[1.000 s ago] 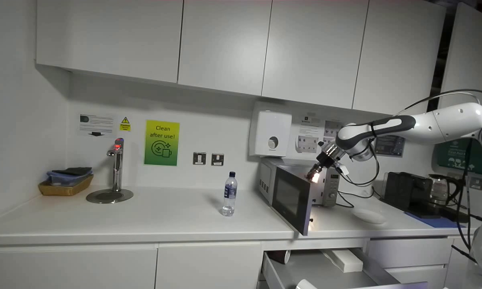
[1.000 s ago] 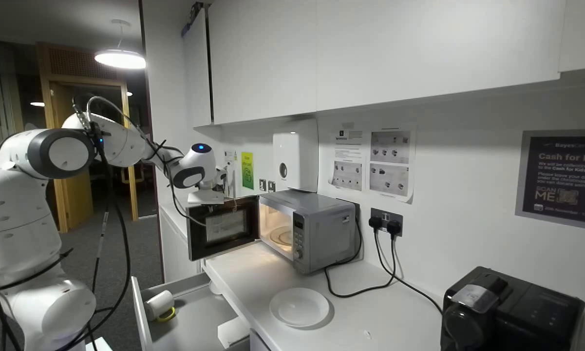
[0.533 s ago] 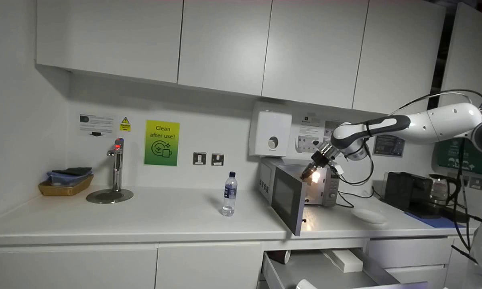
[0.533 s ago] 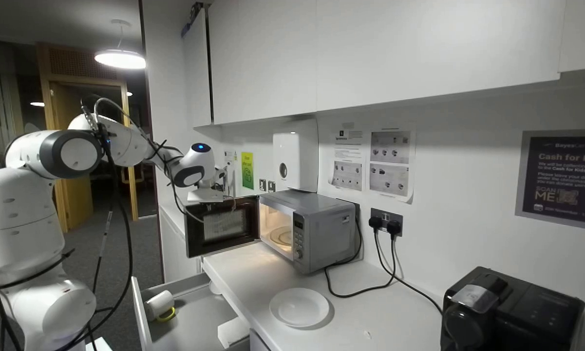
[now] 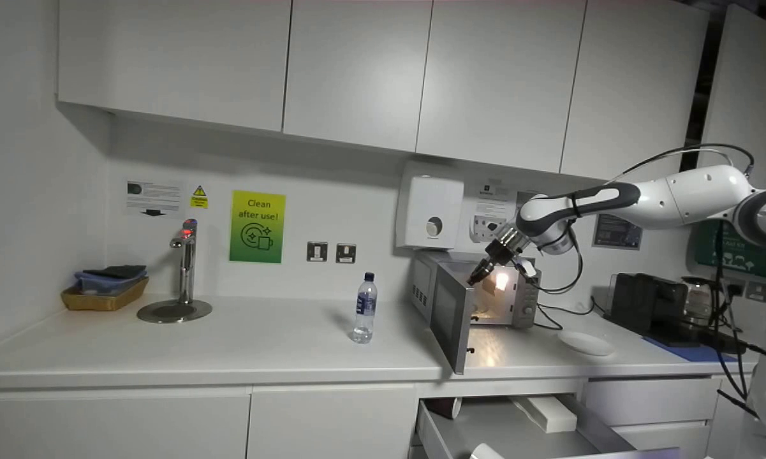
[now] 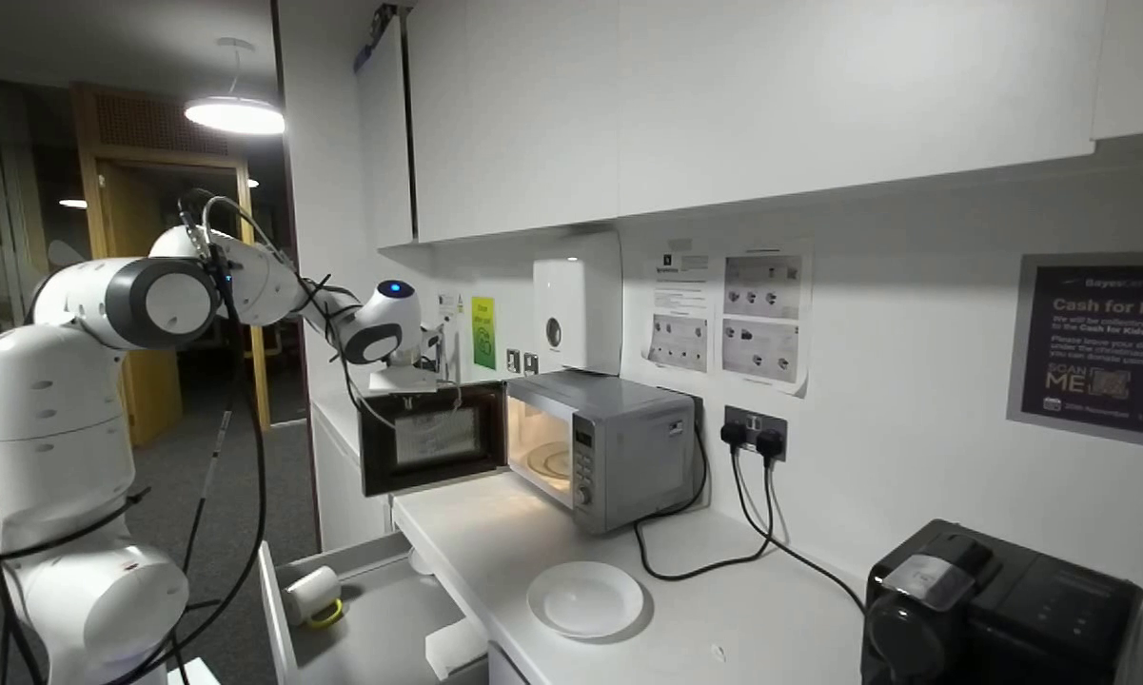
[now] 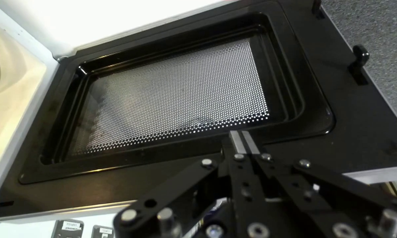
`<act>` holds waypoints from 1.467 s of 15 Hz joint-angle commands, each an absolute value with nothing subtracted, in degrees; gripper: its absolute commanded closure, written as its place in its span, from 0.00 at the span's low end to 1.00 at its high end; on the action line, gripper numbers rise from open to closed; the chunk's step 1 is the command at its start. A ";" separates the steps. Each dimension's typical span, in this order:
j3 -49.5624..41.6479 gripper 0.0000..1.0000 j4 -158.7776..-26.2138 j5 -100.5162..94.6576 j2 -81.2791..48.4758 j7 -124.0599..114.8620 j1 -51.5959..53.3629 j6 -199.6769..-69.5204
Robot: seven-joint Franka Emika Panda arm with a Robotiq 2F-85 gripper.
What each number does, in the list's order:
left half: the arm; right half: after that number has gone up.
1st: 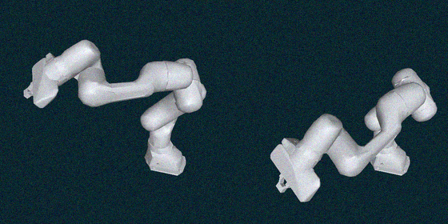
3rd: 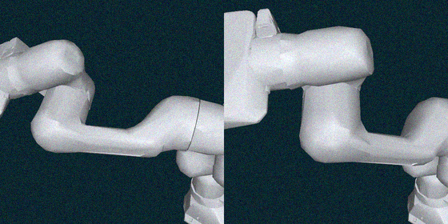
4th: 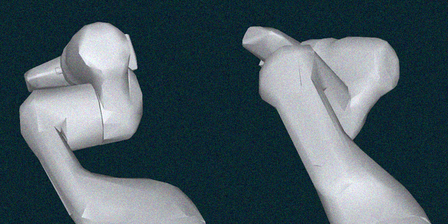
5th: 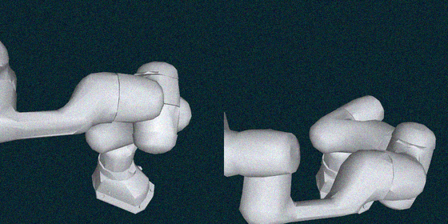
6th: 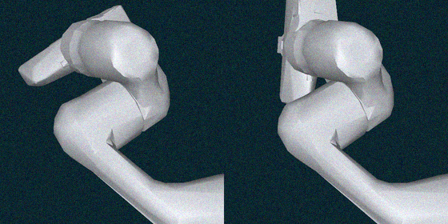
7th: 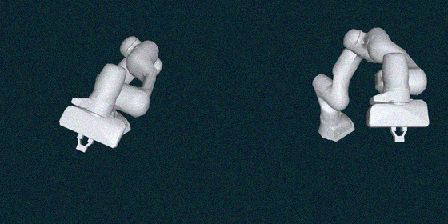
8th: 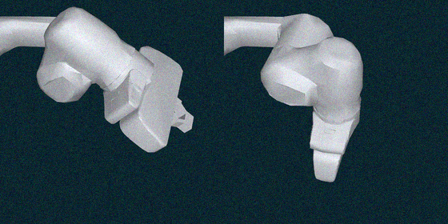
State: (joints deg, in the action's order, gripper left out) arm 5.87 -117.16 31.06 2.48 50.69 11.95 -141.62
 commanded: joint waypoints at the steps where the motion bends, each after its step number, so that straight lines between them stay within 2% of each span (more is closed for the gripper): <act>1: 6.82 1.00 -113.81 31.28 0.91 50.75 11.34 -138.55; 22: 4.69 1.00 -116.64 28.47 4.76 49.90 7.50 -135.27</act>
